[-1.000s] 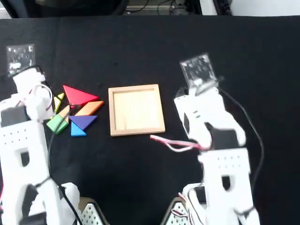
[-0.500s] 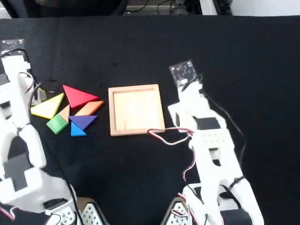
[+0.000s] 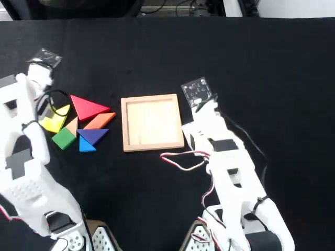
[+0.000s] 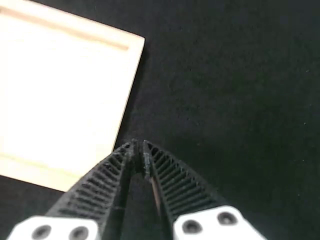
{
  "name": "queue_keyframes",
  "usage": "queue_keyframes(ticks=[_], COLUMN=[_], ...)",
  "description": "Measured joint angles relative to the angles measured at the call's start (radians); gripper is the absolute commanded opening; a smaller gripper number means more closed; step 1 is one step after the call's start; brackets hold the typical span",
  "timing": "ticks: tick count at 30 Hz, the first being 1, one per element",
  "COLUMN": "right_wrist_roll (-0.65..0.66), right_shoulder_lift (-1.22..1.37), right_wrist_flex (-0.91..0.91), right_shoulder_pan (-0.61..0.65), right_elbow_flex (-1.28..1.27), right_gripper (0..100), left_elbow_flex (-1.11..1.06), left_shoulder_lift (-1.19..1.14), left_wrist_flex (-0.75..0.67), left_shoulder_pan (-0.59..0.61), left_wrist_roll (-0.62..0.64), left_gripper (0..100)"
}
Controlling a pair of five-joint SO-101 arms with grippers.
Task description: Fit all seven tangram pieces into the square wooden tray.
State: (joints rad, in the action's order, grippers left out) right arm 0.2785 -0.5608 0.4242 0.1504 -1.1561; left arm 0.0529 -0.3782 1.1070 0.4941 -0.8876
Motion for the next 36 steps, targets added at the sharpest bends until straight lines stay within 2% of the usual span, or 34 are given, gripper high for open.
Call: queue_keyframes(ticks=[5, 12, 16, 20, 23, 29, 36], right_wrist_roll=[0.000, 0.000, 0.000, 0.000, 0.000, 0.000, 0.000], right_shoulder_lift=[0.000, 0.000, 0.000, 0.000, 0.000, 0.000, 0.000], right_wrist_flex=[-0.031, -0.032, -0.032, -0.032, -0.032, -0.032, -0.032], right_shoulder_pan=[0.000, 0.000, 0.000, 0.000, 0.000, 0.000, 0.000], right_elbow_flex=[-0.014, -0.014, -0.014, -0.014, -0.014, -0.014, -0.014], right_gripper=[1.1, 1.1, 1.1, 1.1, 1.1, 1.1, 1.1], left_elbow_flex=[0.040, 0.043, 0.069, 0.186, 0.245, 0.258, 0.325], left_shoulder_lift=[-0.077, -0.080, -0.080, -0.080, -0.080, -0.104, -0.221], left_wrist_flex=[0.000, 0.000, 0.097, 0.264, 0.328, 0.350, 0.328], left_shoulder_pan=[-0.051, -0.052, -0.052, -0.052, -0.052, -0.051, -0.012], left_wrist_roll=[0.000, -0.020, -0.112, -0.216, -0.311, -0.430, -0.451], left_gripper=[20, 20, 20, 20, 20, 24, 25])
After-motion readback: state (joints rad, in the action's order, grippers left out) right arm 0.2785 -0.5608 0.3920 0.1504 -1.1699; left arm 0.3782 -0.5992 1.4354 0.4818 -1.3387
